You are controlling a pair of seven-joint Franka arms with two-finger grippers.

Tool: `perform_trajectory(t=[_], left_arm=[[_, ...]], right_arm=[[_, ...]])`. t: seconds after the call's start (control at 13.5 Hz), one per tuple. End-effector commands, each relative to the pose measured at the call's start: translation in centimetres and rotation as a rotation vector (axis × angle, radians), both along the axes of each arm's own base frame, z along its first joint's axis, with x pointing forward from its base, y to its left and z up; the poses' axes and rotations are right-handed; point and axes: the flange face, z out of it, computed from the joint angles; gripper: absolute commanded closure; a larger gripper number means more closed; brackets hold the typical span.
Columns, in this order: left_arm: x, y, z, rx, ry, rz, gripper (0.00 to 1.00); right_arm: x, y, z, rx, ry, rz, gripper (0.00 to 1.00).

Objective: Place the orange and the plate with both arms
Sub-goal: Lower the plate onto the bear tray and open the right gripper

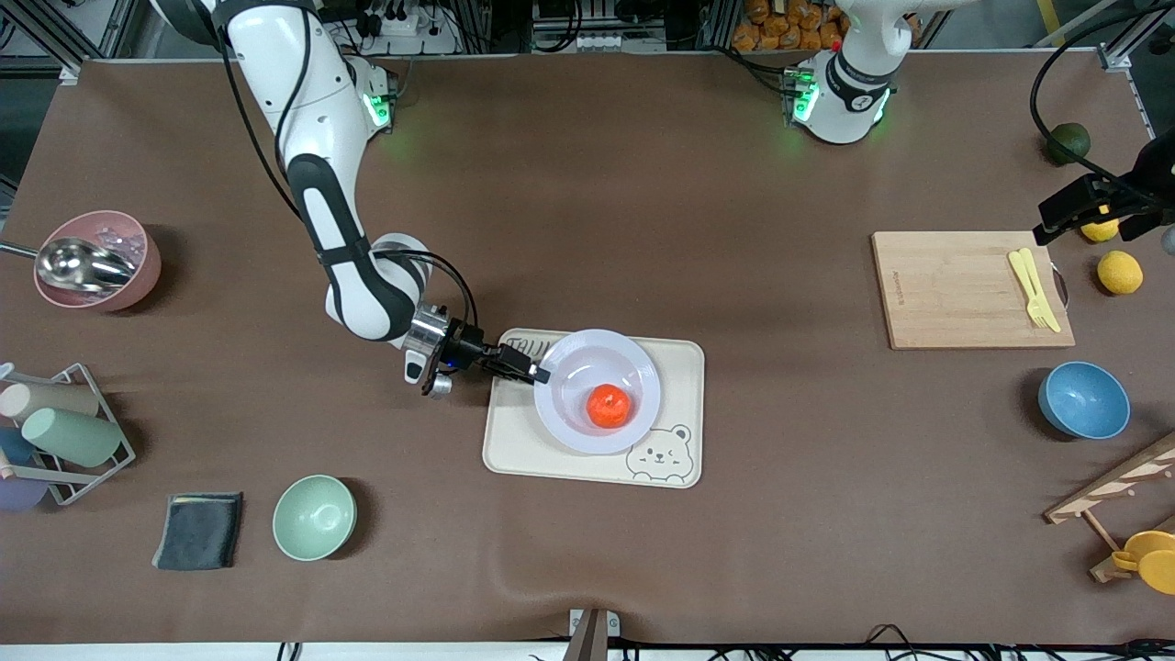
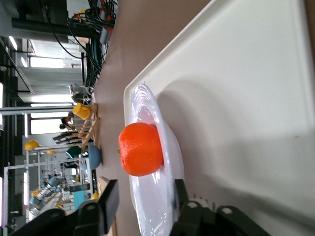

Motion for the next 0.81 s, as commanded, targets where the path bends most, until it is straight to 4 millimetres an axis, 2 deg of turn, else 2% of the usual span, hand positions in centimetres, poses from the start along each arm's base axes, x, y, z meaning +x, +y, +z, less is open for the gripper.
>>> perform_trajectory(t=[0.0, 0.22, 0.3, 0.59, 0.74], left_arm=[[0.0, 0.3, 0.6, -0.017, -0.011, -0.014, 0.00], [0.0, 0.2, 0.6, -0.017, -0.011, -0.015, 0.00], [0.0, 0.3, 0.6, -0.017, -0.012, -0.014, 0.00], [0.0, 0.4, 0.7, -0.017, -0.014, -0.006, 0.00], [-0.1, 0.5, 0.8, -0.014, -0.015, 0.003, 0.00]], right_arm=[[1.4, -1.4, 0.1, -0.020, -0.015, 0.024, 0.00], [1.5, -1.4, 0.6, -0.030, 0.002, 0.041, 0.00], [1.9, -1.4, 1.3, -0.047, 0.037, 0.066, 0.00], [4.2, -2.3, 6.9, -0.123, 0.198, 0.091, 0.00], [4.8, -3.3, 8.1, -0.136, 0.208, 0.088, 0.00]])
